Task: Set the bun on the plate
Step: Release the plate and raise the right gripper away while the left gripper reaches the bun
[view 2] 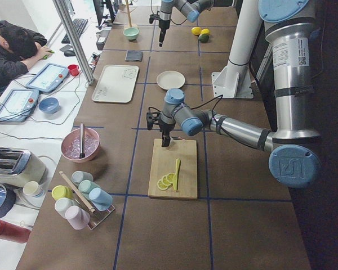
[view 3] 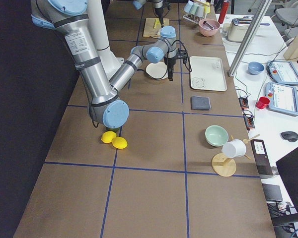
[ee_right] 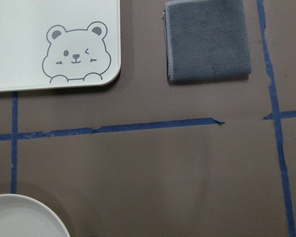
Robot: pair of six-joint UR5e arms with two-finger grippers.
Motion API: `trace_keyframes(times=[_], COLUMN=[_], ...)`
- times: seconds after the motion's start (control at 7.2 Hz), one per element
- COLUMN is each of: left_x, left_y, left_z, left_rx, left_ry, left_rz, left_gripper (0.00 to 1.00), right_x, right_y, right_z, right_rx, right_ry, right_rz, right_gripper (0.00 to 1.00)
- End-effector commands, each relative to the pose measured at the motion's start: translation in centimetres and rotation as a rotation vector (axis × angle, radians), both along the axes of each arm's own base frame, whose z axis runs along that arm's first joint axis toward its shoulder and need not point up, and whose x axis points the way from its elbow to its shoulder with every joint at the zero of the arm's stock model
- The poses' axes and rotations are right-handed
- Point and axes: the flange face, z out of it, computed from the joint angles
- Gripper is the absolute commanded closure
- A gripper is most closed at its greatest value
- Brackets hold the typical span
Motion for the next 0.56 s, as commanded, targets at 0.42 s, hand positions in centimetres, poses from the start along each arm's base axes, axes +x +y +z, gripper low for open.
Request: trace_keyframes(times=[0.42], left_x=[3.8], left_y=[-0.4], left_z=[1.4], left_rx=[-0.018], left_ry=[-0.017], left_rz=[0.001], left_gripper=[0.00], right_x=[8.7], right_y=[-1.3], right_z=[4.1], right_rx=[0.009], right_ry=[-0.009], right_rz=[-0.043], right_gripper=[0.00])
